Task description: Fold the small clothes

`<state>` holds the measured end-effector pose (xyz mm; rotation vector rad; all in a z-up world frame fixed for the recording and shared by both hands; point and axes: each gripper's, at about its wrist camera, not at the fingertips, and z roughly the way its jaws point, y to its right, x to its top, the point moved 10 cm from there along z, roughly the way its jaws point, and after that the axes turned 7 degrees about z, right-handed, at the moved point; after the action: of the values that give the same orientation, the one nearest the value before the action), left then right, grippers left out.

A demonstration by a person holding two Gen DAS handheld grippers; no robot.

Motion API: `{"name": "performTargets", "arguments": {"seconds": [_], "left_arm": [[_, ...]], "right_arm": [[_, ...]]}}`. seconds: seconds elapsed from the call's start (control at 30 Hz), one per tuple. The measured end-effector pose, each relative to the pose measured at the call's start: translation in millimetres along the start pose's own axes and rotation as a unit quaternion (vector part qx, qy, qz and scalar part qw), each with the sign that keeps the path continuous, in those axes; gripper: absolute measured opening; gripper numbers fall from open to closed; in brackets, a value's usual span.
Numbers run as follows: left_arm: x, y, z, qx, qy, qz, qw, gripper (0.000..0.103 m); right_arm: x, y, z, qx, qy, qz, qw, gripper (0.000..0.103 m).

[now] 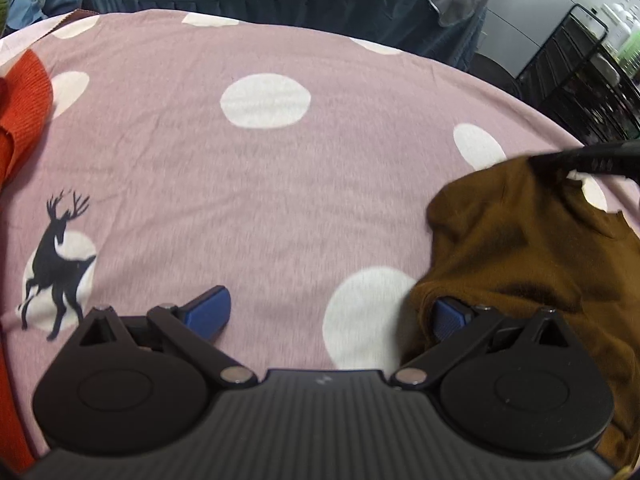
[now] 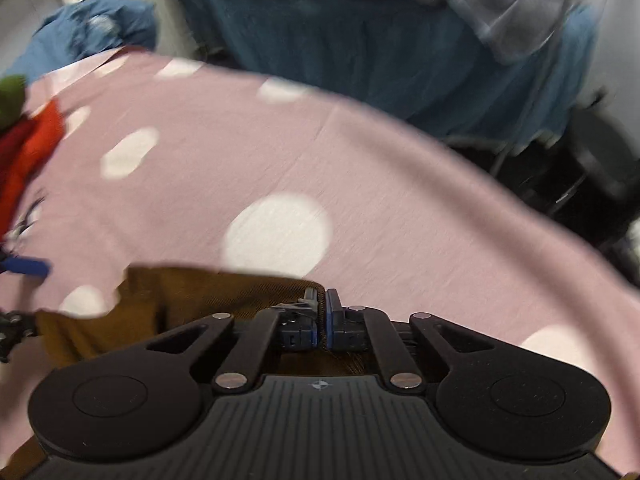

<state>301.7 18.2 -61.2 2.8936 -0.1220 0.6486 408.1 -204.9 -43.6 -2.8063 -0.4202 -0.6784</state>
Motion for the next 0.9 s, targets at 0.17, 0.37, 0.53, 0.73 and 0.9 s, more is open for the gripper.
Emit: {"name": "performTargets", "arguments": {"seconds": [0.17,0.37,0.53,0.73,0.9], "left_arm": [[14,13,10,0.005,0.002,0.008,1.0000,0.103],[13,14,16,0.033,-0.011,0.042,0.9985,0.103],[0,9,6,-0.003,-0.022,0.081,0.9965,0.103],[6,-2,2,-0.044,0.000,0.035,0.9984,0.103],[7,23,11,-0.013,-0.015,0.128,0.9916,0.103]], "right_arm": [[26,19,-5,-0.076,0.049,-0.003,0.996,0.005],[9,26,15,-0.138,0.028,-0.044,0.989,0.005],[12,48,-3,-0.158,0.048,0.029,0.986,0.034],[-1,-2,-51,-0.034,0.101,0.017,0.994,0.037],[-28,-59,-55,0.128,0.035,0.039,0.990,0.063]]}}
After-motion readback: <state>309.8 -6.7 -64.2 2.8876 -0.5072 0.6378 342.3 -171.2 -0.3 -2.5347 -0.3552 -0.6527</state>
